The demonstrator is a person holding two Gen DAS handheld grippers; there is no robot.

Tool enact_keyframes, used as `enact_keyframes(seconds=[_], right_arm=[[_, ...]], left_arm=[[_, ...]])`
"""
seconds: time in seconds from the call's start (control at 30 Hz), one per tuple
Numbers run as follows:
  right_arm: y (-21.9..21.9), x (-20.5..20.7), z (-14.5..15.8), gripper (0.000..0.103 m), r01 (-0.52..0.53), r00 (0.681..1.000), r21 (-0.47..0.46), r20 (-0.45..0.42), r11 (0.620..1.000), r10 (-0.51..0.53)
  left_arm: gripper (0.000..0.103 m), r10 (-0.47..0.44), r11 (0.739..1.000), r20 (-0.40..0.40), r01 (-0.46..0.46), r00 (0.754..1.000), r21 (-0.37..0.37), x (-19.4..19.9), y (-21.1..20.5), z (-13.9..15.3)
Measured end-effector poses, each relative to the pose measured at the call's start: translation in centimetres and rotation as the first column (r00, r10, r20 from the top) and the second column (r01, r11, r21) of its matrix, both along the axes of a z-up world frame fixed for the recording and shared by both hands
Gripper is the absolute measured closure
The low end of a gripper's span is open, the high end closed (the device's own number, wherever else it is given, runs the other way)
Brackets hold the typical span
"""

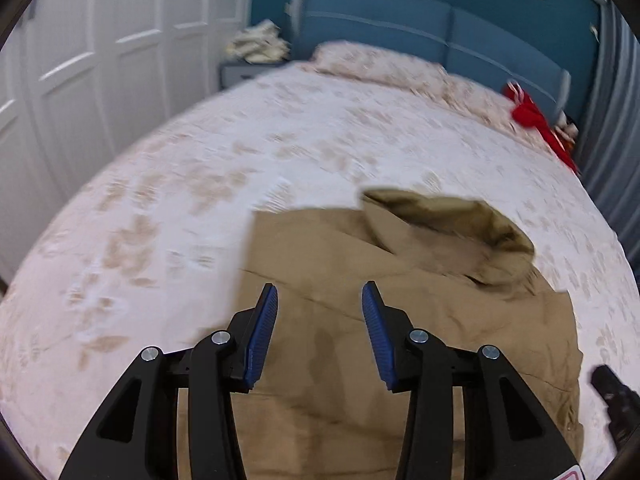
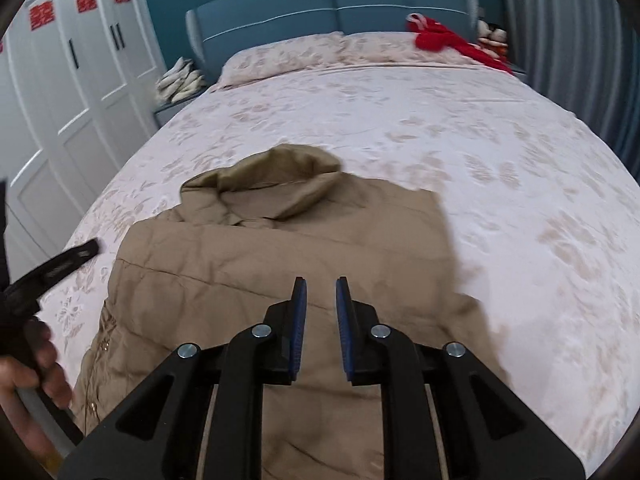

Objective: Fold large clothes

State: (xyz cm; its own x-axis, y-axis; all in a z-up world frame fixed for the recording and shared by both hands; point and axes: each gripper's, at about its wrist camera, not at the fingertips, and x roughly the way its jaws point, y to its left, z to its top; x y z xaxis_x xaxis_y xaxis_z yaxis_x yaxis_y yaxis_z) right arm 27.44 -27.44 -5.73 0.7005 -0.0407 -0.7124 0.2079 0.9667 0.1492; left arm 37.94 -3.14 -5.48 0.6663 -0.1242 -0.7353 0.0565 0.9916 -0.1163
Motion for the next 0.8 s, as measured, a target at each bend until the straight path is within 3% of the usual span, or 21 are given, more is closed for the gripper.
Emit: enact_keyframes(seconds=[0.2, 0.4, 0.63, 0.8], right_arm=[[1.9, 2.4, -4.5, 0.088, -0.026, 0.995, 0.024, -0.091, 0.999, 0.028], [3.4, 1.6, -8.4, 0.089, -0.056, 0.990, -0.015, -0.130, 0.998, 0.053], [5.1, 1.0, -10.0, 0.089, -0.064, 0.994, -0.145, -0.098, 0.987, 0.049], [5.4, 0.6, -10.5, 0.089, -0.055, 0.997, -0.177, -0.067, 0.983, 0.044]], left_arm=[[0.061, 0.004, 0.998, -0.116, 0.003, 0.993, 0.061, 0.5, -2.5, -6.2], [0.061, -0.006, 0.992, -0.061, 0.013, 0.998, 0.125, -0.7, -3.0, -8.1], [0.061, -0.008, 0.987, -0.006, 0.008, 1.000, 0.162, -1.5, -3.4, -9.4], [0.060, -0.003, 0.979, 0.027, -0.003, 1.000, 0.204, -1.9, -4.1, -10.2]])
